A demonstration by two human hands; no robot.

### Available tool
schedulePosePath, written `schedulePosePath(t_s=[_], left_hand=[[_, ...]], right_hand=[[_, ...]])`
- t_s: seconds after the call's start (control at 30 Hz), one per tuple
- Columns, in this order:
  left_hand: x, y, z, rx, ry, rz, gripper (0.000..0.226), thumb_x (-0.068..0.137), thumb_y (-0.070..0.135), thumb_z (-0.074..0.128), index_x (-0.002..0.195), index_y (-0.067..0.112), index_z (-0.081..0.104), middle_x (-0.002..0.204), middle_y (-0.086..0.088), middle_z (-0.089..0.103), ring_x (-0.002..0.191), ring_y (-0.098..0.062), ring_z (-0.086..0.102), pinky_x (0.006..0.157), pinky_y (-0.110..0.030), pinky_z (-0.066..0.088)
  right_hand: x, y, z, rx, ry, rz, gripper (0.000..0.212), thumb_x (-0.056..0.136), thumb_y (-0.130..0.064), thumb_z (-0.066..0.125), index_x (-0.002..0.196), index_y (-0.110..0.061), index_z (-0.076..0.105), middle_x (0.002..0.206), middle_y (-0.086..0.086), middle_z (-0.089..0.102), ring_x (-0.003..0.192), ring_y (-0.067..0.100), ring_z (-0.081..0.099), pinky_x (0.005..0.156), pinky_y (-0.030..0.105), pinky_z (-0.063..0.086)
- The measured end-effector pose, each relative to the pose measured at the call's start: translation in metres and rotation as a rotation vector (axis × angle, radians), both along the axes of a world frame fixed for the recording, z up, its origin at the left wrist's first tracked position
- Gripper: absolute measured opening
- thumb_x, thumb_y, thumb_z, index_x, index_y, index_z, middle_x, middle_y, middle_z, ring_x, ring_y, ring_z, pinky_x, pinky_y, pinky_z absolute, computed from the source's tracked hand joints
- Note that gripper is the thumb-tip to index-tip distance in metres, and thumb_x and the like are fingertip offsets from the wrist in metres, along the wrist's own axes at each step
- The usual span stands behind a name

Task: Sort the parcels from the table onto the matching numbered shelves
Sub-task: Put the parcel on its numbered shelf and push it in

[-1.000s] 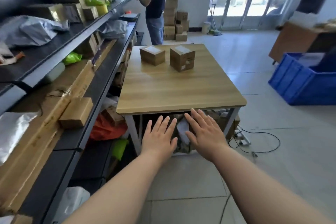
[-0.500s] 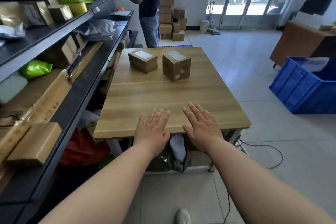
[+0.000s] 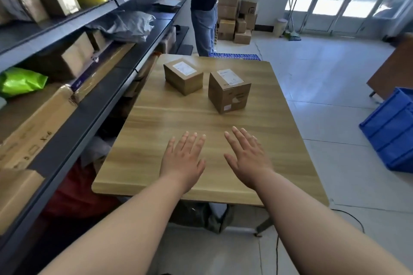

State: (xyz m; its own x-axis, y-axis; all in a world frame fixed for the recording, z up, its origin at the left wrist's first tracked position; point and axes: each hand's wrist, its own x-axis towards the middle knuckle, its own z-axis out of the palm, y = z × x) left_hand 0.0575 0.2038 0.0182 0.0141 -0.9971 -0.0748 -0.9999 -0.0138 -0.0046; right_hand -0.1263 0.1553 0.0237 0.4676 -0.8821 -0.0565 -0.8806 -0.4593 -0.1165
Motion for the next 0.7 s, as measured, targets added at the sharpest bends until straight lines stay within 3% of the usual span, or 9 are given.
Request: schedulePosePath(t_s=[0.2, 0.37, 0.53, 0.7], left_hand=[[0.029, -0.047, -0.006, 0.013, 0.015, 0.012, 0.062, 0.101, 0.047, 0.018, 0.152, 0.028, -0.013, 0.162, 0.003, -0.008, 0.148, -0.016, -0.011, 0.12, -0.043, -0.006], [0.067, -0.104, -0.011, -0.003, 0.051, -0.004, 0.063, 0.101, 0.046, 0.022, 0.153, 0.027, -0.009, 0.162, 0.003, -0.004, 0.148, -0.016, -0.008, 0.119, -0.042, -0.004], [0.114, -0.169, -0.015, 0.033, 0.031, -0.072, 0.062, 0.101, 0.045, 0.019, 0.153, 0.027, -0.009, 0.162, 0.003, -0.006, 0.148, -0.016, -0.01, 0.119, -0.043, -0.006], [0.15, -0.233, -0.019, 0.077, -0.032, -0.142, 0.061, 0.101, 0.044, 0.016, 0.152, 0.027, -0.012, 0.162, 0.002, -0.009, 0.148, -0.017, -0.012, 0.119, -0.044, -0.007]], right_hand=[[0.025, -0.049, -0.003, -0.003, -0.013, -0.027, 0.061, 0.101, -0.05, 0.019, 0.153, -0.029, -0.004, 0.161, -0.006, -0.012, 0.147, 0.013, -0.014, 0.118, 0.032, -0.007], [0.059, -0.096, -0.011, -0.028, -0.021, -0.061, 0.085, 0.075, -0.062, -0.01, 0.153, -0.031, 0.0, 0.162, -0.007, -0.008, 0.148, 0.013, -0.011, 0.117, 0.031, -0.007], [0.094, -0.14, -0.016, -0.016, -0.01, -0.135, 0.063, 0.097, -0.056, 0.014, 0.153, -0.031, -0.002, 0.161, -0.008, -0.011, 0.147, 0.011, -0.013, 0.117, 0.031, -0.007], [0.123, -0.175, -0.026, 0.021, 0.004, -0.221, 0.062, 0.1, -0.05, 0.023, 0.153, -0.031, -0.003, 0.161, -0.008, -0.012, 0.147, 0.012, -0.013, 0.118, 0.031, -0.005]])
